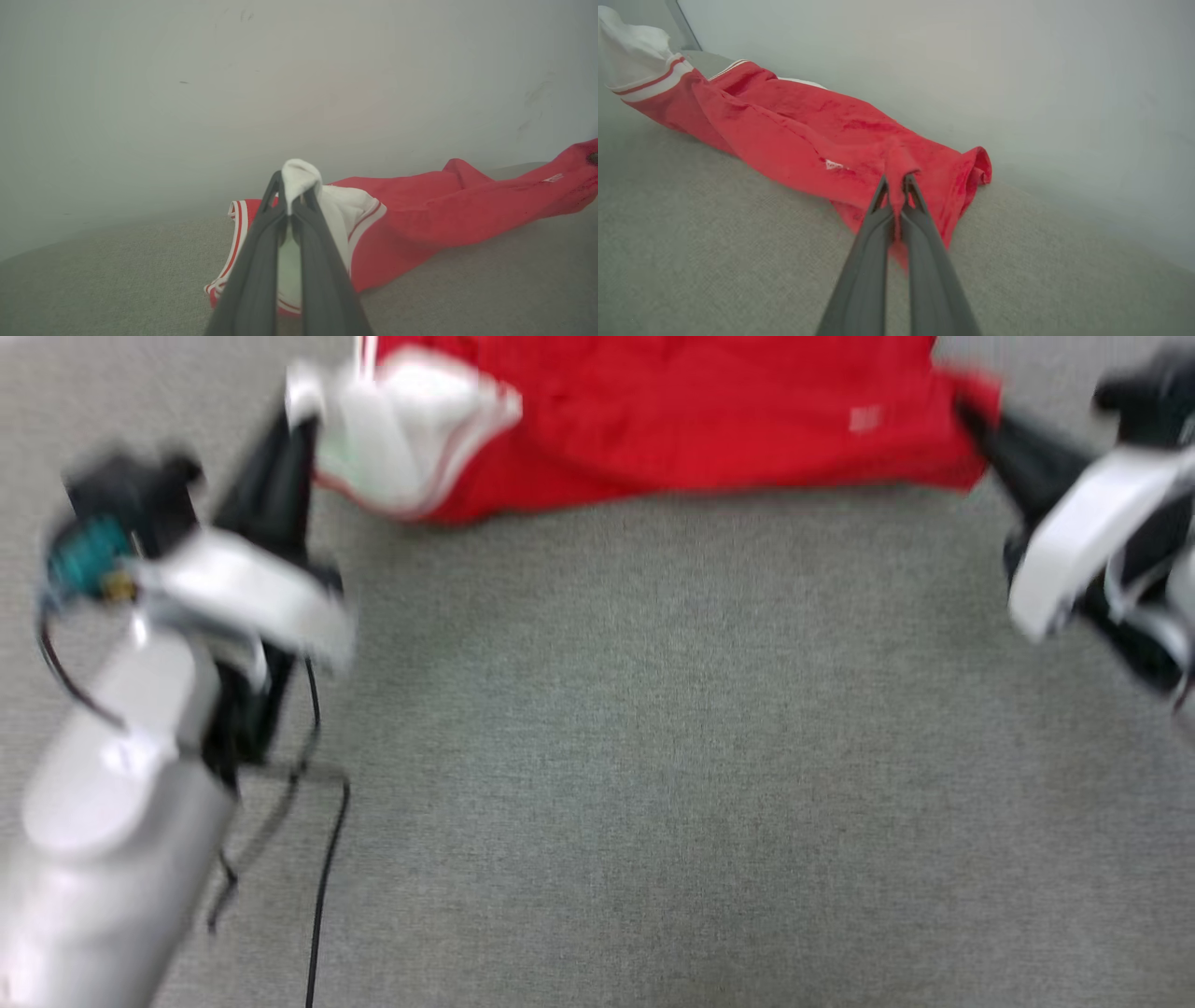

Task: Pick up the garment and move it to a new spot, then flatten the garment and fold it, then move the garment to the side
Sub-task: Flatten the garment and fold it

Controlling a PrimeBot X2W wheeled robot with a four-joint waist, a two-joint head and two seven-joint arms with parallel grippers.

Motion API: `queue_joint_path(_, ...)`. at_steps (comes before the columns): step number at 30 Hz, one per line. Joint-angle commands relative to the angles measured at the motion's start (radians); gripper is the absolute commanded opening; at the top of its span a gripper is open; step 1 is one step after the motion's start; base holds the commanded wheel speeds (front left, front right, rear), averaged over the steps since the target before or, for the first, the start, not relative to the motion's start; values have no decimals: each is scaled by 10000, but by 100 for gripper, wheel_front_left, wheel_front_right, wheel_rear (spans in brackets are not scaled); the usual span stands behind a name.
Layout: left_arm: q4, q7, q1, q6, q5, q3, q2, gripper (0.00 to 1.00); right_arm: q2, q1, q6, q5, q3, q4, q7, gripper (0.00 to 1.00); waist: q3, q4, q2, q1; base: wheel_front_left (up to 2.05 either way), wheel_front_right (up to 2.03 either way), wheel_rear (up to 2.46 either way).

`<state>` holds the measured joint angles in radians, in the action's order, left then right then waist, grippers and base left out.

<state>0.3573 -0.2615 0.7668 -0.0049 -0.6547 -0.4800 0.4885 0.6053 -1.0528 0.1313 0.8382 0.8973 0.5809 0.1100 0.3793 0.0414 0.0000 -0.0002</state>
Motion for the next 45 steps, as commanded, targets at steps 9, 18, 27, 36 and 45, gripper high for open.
queue_joint_path(9, -1560, -16, -3641, 716, -544, 11, 474, 0, 606, 2423, -12, 720, 719, -672, 321, 0, -1547, 7, 0, 2, 0, 0, 0)
queue_joint_path(18, -2575, 273, -6524, 1508, -1173, -173, 576, 0, 1252, 4616, -12, 1664, 995, -1281, 557, 0, -2742, 93, 0, 2, 0, 0, 0)
queue_joint_path(27, -3366, 866, -8664, 1752, -2053, -473, 741, 0, 1803, 6766, -12, 2203, 761, -2034, 883, 0, -3447, 152, 0, 2, 0, 0, 0)
queue_joint_path(36, -4081, 1519, -9985, 1850, -2710, -701, 1032, 0, 2305, 8479, -12, 2047, 201, -2590, 805, 0, -3749, 214, 0, 2, 0, 0, 0)
queue_joint_path(45, -4121, 1489, -9729, 1844, -2391, -865, 1106, 0, 2260, 9461, -12, 1692, -742, -3231, 250, 0, -3793, 227, 0, 2, 0, 0, 0)
